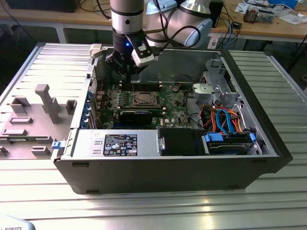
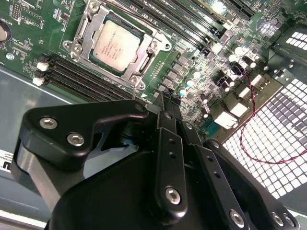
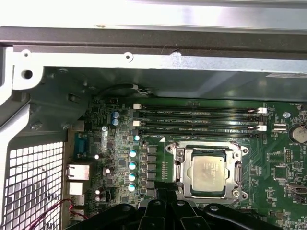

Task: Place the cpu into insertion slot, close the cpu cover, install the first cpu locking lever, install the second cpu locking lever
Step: 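Install the first cpu locking lever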

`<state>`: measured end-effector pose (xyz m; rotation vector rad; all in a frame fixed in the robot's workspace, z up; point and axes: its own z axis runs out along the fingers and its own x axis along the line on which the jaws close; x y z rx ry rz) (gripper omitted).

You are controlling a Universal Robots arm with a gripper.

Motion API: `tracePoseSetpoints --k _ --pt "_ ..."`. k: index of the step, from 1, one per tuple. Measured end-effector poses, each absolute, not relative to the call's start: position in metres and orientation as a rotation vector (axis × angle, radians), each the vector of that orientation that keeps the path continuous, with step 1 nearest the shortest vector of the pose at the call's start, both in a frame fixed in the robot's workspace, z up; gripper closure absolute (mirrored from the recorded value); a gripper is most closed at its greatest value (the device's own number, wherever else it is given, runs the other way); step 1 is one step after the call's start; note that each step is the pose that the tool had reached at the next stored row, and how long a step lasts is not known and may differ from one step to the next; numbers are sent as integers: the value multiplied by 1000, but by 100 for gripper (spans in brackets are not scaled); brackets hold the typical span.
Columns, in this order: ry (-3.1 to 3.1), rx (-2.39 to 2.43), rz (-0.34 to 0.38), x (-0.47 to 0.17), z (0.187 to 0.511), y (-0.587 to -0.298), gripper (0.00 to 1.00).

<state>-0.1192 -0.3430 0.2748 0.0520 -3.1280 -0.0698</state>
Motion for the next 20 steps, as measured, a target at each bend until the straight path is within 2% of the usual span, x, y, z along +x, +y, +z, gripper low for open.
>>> tracePoseSetpoints --k 20 --pt "-3128 52 -70 -128 273 -343 89"
